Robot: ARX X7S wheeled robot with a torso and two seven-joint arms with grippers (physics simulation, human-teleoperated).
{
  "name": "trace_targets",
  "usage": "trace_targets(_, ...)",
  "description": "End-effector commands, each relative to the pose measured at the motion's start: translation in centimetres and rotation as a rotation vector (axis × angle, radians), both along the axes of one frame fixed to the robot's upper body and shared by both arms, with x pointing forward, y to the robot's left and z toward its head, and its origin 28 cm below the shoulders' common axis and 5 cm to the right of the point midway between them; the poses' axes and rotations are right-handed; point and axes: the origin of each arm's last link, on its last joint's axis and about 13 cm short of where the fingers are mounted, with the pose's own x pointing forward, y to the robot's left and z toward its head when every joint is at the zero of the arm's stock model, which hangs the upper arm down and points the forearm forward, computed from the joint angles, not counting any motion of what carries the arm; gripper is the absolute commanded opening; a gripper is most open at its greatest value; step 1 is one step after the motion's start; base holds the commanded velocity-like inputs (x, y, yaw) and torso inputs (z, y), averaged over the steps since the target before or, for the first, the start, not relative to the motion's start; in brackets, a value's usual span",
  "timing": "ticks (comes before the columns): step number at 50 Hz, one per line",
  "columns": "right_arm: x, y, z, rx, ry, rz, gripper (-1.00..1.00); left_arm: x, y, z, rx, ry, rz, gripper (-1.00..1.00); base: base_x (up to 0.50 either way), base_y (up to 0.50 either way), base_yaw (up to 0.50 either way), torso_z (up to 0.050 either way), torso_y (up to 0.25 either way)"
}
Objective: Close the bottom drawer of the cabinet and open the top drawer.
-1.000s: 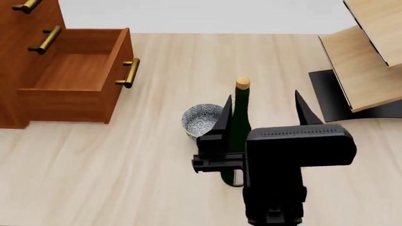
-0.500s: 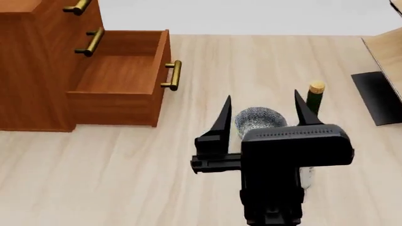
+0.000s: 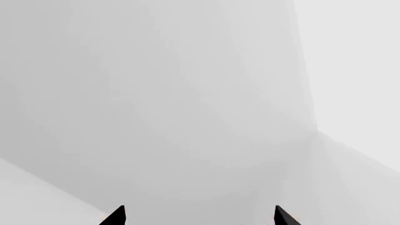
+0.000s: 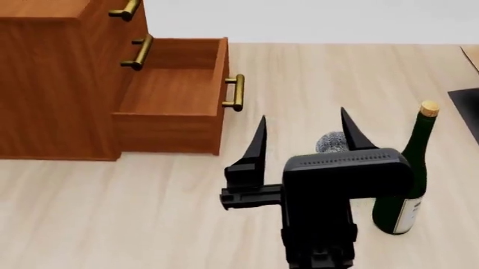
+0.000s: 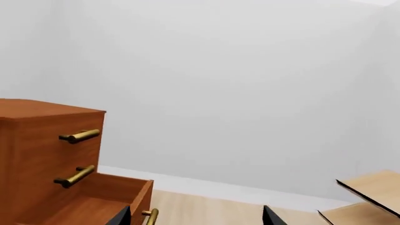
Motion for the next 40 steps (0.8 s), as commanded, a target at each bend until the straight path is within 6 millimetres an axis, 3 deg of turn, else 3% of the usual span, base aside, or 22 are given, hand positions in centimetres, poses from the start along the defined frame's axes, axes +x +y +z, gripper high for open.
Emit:
trace_targets(1, 0.07, 0.21, 0.06, 0.003, 0.001, 0.023, 1.0, 0.14, -0.1, -0.03, 0.014, 0.01, -0.006, 1.0, 0.12, 0.13, 0.0, 0.0, 0.0)
trace_targets(40, 0.19, 0.34, 0.28, -0.014, 0.003, 0.035, 1.0, 0.13, -0.11, -0.04, 0.022, 0.024, 0.001, 1.0, 0.17, 0.07, 0.0, 0.0, 0.0)
